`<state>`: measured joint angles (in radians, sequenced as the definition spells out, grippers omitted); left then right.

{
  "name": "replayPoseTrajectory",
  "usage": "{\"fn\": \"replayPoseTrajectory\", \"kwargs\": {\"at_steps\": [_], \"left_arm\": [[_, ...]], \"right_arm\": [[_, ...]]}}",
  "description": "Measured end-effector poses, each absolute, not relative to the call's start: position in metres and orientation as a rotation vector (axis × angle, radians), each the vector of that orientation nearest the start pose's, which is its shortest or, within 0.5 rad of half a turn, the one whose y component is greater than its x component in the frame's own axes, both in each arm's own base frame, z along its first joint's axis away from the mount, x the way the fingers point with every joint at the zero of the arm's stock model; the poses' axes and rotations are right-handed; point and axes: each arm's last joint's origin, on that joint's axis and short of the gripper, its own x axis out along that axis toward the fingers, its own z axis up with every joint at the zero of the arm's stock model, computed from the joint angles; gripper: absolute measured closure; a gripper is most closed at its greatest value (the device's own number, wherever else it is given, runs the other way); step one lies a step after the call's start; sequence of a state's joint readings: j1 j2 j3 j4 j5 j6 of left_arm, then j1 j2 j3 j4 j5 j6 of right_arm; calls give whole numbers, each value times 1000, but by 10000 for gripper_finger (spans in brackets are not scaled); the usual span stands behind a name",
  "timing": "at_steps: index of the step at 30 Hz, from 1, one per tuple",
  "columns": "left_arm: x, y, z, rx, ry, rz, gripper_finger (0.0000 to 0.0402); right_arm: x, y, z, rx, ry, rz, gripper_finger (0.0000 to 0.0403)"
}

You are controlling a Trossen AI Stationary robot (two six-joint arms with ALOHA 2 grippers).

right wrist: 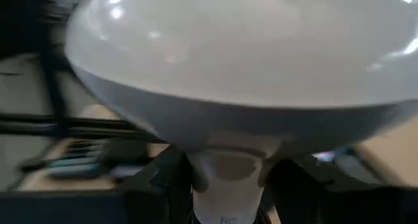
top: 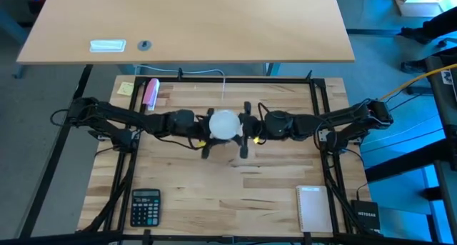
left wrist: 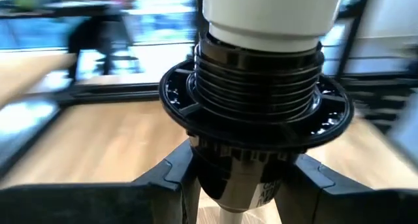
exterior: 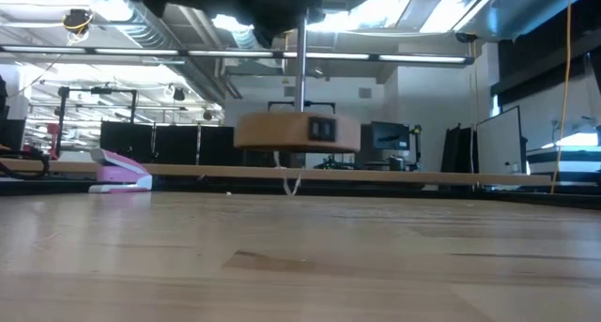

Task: Screw lightbulb
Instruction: Insert the white lightbulb into the brown lamp

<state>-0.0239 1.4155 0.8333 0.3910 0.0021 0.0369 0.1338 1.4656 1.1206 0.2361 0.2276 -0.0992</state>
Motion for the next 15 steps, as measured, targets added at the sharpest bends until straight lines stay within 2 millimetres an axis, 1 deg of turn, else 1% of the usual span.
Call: {"fn": "replayPoseTrajectory", "kwargs": {"at_steps": [3, 7, 12, 15], "left_arm": [[312, -11, 261, 63, 188, 107, 271], [313, -14, 258, 95, 194, 258, 271], [314, -15, 257, 107, 191, 290, 271], [314, -16, 257, 118, 196, 289, 271]], "right_arm": [[338, 39, 326, -123, 122, -228, 240], [343, 39, 319, -124, 134, -335, 240], [346, 38, 316, -123, 137, -359, 240], [346, 39, 317, -132, 125, -327, 240]]}}
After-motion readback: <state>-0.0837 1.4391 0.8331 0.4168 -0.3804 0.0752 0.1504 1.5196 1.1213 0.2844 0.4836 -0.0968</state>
